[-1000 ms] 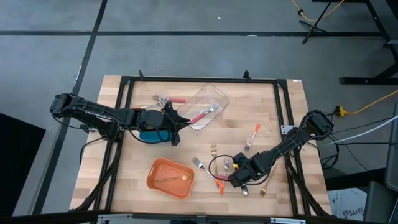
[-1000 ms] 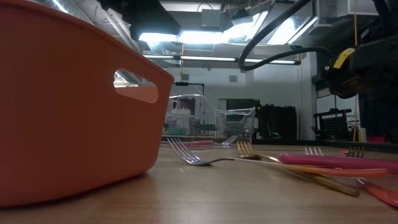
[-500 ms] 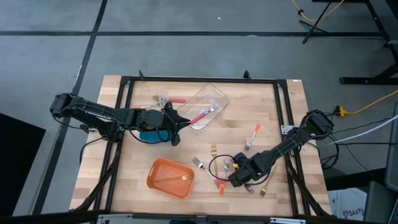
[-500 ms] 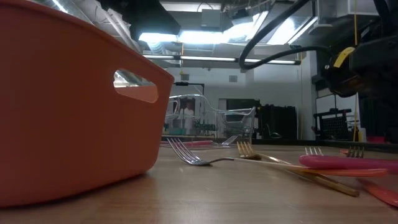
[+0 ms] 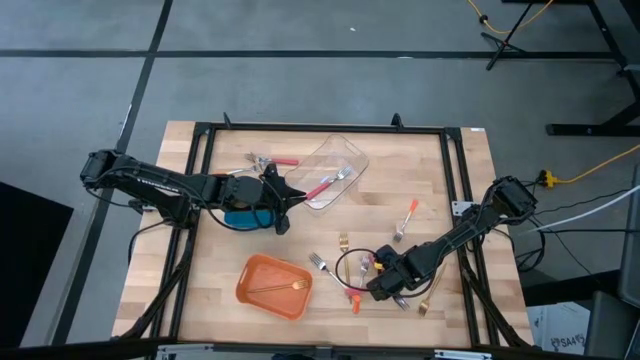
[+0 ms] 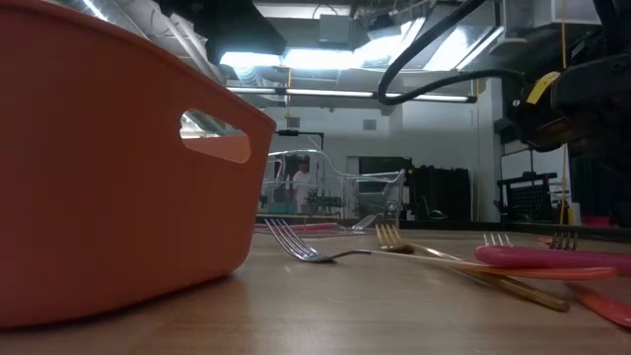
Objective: Sort silverware by color (type)
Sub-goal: Put the pink fork into the transparent bin
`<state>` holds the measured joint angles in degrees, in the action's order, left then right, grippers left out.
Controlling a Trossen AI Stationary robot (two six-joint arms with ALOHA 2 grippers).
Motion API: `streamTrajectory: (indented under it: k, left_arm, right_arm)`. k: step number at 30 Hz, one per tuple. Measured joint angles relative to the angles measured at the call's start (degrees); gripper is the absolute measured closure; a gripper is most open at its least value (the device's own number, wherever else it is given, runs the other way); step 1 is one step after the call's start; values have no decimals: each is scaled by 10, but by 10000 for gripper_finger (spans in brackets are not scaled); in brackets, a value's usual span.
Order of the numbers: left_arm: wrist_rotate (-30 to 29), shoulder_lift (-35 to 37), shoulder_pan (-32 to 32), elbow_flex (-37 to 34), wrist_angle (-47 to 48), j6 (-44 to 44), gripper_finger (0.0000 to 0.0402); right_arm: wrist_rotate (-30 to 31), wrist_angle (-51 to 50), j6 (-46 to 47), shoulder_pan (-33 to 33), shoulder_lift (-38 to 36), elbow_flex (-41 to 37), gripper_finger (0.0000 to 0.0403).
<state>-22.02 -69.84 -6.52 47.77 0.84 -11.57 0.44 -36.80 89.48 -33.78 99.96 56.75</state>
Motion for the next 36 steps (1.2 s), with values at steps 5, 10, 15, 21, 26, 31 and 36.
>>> streamTrajectory:
  k: [5, 10, 15, 21, 26, 31, 36]
  left_arm:
    - [0, 0, 0, 0, 0, 0, 354]
    - [0, 0, 0, 0, 0, 0, 354]
    - [0, 0, 0, 0, 0, 0, 354]
    - [0, 0, 0, 0, 0, 0, 354]
    - [0, 0, 0, 0, 0, 0, 354]
    - [0, 0, 0, 0, 0, 0, 354]
    - [0, 0, 0, 0, 0, 0, 354]
  right_arm:
    - [0, 0, 0, 0, 0, 0, 396]
    - [0, 0, 0, 0, 0, 0, 397]
    - [0, -1, 0, 0, -2, 0, 397]
    - [0, -11, -7, 0, -6, 4, 397]
    - [0, -28, -33, 1, -7, 30, 398]
    - [-2, -86, -55, 1, -7, 65, 398]
    - [0, -134, -77, 1, -7, 99, 398]
